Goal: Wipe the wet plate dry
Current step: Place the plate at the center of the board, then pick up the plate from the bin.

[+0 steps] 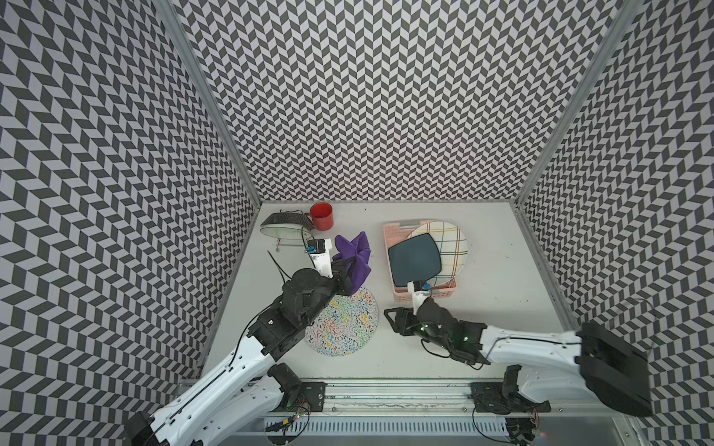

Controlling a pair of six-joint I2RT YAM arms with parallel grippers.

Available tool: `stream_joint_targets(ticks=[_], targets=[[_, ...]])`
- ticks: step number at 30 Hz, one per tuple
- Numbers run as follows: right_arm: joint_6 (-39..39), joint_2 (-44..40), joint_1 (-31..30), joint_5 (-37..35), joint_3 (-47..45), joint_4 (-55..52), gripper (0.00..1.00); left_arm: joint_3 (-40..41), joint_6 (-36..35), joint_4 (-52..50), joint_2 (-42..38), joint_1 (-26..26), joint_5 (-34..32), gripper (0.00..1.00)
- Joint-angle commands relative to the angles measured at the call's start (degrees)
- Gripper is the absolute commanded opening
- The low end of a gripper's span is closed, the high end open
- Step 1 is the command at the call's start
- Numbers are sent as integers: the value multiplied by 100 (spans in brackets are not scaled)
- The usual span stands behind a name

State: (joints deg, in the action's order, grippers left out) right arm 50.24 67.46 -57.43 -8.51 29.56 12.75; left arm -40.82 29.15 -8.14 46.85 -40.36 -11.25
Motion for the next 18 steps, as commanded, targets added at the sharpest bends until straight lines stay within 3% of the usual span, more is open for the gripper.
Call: stream_joint_targets(ticks=[1,5,7,12,18], targets=[[-1063,-860,1616,656,344,-782,45,47,-211,406,607,-3,-153,0],[-1832,-553,3543,1434,1162,-1535,45,-86,-264,720,1543,33,-291,0],[-2059,-139,3983,1649,1569,-1642,49,-127,-277,926,1871,53,-289,0],[-2418,1050,4417,1874,2359,-1889,53,-120,-222,1353,2688,90,-117,0],[-2688,2112,4426,2379,2677,-2063,54,-11,-29,1846,3429,90,300,0]])
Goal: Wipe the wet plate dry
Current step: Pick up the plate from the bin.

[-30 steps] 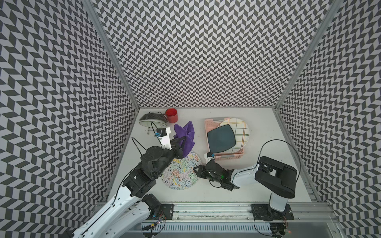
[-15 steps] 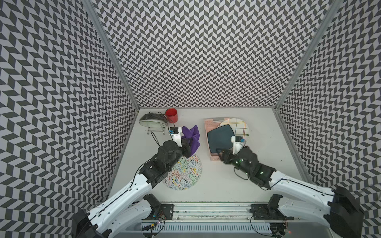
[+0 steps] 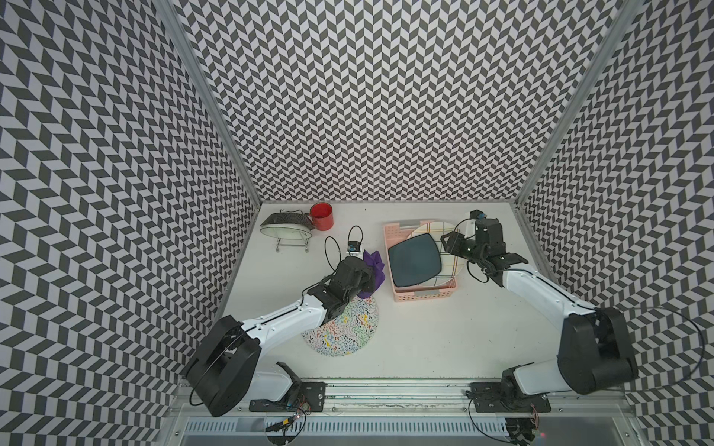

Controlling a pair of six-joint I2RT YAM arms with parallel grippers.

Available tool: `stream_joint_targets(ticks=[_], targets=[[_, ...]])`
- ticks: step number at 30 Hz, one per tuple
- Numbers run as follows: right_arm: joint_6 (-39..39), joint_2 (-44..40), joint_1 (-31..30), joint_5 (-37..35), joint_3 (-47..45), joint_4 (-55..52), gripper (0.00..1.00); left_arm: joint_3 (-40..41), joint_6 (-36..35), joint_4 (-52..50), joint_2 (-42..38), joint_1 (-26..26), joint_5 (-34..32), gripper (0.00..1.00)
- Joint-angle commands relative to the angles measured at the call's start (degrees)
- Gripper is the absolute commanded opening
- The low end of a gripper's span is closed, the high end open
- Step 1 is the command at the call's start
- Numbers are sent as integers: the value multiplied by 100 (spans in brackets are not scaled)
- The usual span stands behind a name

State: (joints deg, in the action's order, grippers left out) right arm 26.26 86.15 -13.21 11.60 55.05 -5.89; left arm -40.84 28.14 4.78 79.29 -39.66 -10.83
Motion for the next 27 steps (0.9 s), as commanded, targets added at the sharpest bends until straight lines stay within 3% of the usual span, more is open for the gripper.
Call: stream_joint_targets(ticks=[1,7,16,22,25,27], targets=[[-318,345,-1,376,108,-222,55,13,111,651,266,16,317,0],[-507,712,-102,332,-40,-248,65,41,240,1014,790,-21,599,0],[-155,1570,-120,1907,73,419,55,-27,286,1460,1306,-42,801,0],[-10,1500,-114,2113,-29,672,43,-34,311,1519,1334,-51,889,0],[0,1547,-67,2112,-65,709,23,30,288,1435,1110,-42,825,0],[47,1458,-39,2122,-117,793,16,132,280,1392,832,-15,746,0]])
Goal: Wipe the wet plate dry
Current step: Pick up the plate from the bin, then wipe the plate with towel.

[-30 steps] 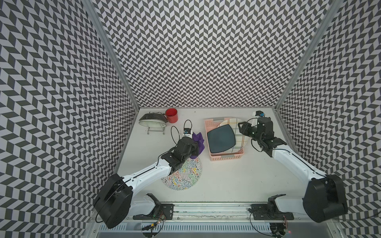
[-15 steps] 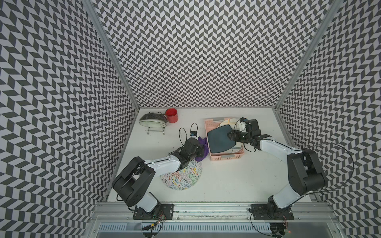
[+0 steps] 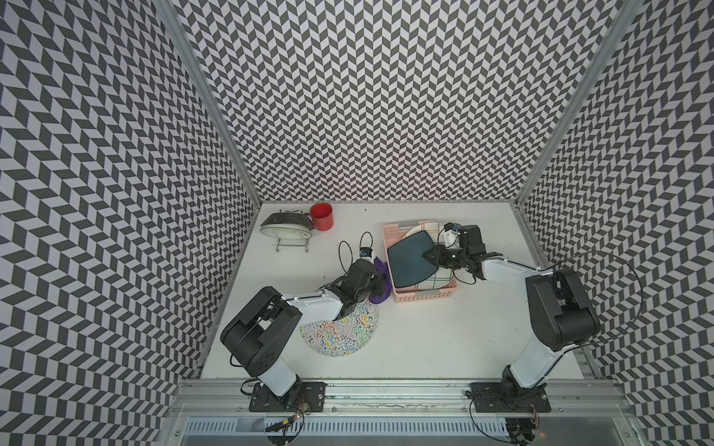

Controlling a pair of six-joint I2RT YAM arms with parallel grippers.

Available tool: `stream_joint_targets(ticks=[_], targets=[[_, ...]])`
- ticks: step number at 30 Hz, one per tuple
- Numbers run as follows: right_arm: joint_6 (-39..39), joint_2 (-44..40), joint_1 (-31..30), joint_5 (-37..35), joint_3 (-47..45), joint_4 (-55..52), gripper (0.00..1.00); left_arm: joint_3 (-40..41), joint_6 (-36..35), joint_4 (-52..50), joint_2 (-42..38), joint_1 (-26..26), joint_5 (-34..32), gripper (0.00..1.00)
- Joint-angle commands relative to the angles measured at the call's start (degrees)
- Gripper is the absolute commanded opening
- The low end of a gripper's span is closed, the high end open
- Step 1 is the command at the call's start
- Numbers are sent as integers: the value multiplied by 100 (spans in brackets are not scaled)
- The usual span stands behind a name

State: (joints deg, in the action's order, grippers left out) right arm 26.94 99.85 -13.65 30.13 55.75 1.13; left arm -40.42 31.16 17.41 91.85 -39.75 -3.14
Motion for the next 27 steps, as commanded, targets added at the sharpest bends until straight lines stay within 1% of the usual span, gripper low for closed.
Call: stream_joint_targets(ticks=[1,4,7,9,11,14,19,22,23,25,27], targets=[[13,33,27,278,-199,133,14,136,-22,94,-554,20,-48,0],[164,-230,86,435,-246,334,7,245,-38,-119,-1095,115,-126,0],[396,-672,138,581,-311,608,1,302,-78,-446,-1841,193,-258,0],[578,-1062,138,582,-405,884,0,319,-121,-567,-2348,195,-310,0],[780,-1529,138,542,-528,1108,0,279,-204,-631,-2750,183,-212,0],[1134,-2204,134,432,-832,1585,0,70,-343,-819,-3047,97,-198,0],[1718,-3137,35,493,-1415,2108,0,-305,-689,-1052,-2872,-37,-199,0],[2196,-3794,-271,334,-1883,2553,0,-398,-750,-1091,-2600,-144,-263,0],[2367,-3985,-392,230,-2025,2715,0,-382,-900,-1013,-2535,-230,-203,0],[2681,-4306,-560,15,-2225,2959,0,-361,-967,-902,-2356,-546,-240,0],[2932,-4520,-716,-151,-2325,3181,0,-357,-810,-905,-2122,-937,-586,0]])
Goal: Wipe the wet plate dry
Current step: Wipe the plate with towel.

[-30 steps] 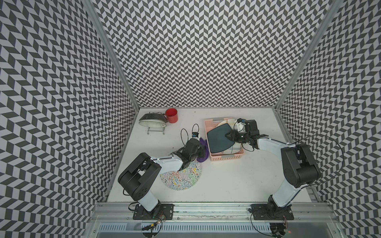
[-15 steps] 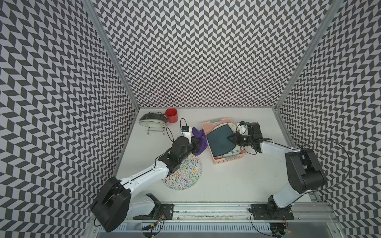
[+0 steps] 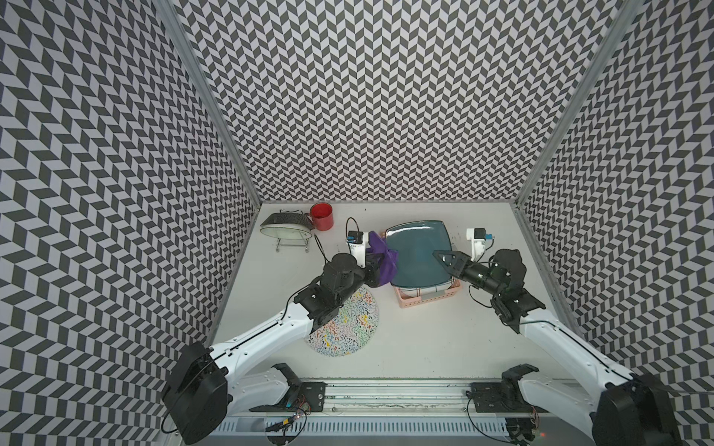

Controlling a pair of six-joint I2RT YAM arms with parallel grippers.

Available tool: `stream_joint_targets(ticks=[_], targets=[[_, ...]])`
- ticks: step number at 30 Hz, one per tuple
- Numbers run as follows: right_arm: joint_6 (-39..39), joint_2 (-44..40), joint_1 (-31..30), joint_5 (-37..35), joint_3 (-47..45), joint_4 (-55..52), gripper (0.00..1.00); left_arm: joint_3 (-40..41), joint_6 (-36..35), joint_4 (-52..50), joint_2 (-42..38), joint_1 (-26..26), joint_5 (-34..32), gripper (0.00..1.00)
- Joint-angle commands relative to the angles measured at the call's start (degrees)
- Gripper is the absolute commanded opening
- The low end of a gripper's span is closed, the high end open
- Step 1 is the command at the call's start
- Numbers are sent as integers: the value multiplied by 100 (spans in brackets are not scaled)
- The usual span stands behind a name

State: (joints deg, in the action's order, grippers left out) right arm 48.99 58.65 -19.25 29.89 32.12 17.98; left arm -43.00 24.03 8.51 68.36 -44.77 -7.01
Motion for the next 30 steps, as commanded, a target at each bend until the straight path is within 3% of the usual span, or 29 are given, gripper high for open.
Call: stream_joint_targets(ticks=[1,7,13,15,19,22,24,26,28,30], targets=[[779,-455,-257,-226,27,1531,0,-122,-10,-12,358,-631,-375,0],[729,-405,-764,-519,61,1565,0,-357,101,252,954,-1556,-1038,0],[985,-564,-1187,-767,57,1866,0,-889,-178,173,1738,-1706,-646,0],[1041,-708,-1179,-963,18,1843,0,-695,-17,362,1588,-1537,-349,0],[986,-1140,-1186,-976,-150,1809,0,101,596,769,622,-333,244,0],[516,-1190,-1502,-493,-39,1502,0,161,209,525,136,78,161,0],[261,-1156,-2003,-619,-158,1576,0,-94,-252,303,225,-48,479,0],[94,-1033,-2351,-757,-209,1662,0,-391,-727,207,482,-486,509,0],[148,-901,-2399,-819,-193,1766,0,-737,-1048,-59,874,-1033,211,0],[203,-944,-2383,-1121,-195,1894,0,-866,-1053,-203,1128,-1238,121,0]])
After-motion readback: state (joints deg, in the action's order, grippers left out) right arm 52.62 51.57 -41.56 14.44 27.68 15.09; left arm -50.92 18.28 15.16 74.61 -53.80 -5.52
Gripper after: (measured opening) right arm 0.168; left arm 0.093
